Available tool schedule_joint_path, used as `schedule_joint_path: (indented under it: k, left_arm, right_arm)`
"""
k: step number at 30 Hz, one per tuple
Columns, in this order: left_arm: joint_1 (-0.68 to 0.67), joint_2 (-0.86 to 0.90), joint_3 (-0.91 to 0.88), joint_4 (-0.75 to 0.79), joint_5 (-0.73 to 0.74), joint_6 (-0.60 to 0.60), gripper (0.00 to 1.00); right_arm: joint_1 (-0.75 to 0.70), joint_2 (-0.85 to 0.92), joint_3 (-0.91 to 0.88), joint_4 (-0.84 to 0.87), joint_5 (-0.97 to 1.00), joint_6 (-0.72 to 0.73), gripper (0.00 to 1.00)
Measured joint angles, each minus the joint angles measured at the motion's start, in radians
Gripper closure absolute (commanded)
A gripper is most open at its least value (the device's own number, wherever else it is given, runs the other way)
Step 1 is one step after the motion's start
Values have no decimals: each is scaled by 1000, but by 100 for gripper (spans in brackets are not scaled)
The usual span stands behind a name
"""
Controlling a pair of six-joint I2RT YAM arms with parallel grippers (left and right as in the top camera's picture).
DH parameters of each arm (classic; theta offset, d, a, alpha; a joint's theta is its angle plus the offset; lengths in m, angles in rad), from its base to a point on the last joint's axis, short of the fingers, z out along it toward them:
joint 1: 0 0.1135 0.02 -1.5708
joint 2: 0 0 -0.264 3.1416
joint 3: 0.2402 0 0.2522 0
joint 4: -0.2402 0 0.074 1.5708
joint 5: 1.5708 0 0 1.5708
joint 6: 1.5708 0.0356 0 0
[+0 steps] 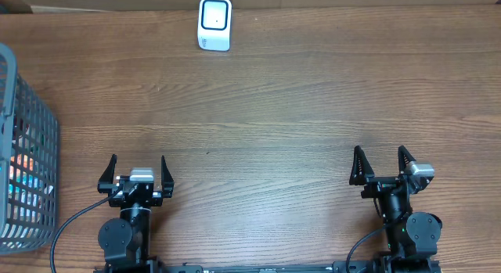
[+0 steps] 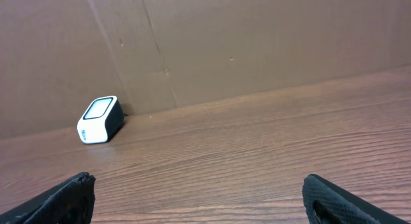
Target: Scan the item barcode
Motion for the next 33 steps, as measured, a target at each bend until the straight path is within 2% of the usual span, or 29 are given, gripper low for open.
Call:
schedule_joint_path:
  k: [16,28,33]
  left_arm:
    - [0,0,0,5,0,0,0]
    - [0,0,-2,112,0,0,0]
    - [0,0,-2,124,2,-35,0]
  right_arm:
    - [0,0,0,0,0,0,0]
    - [0,0,0,1,0,0,0]
    - [0,0,0,0,0,0,0]
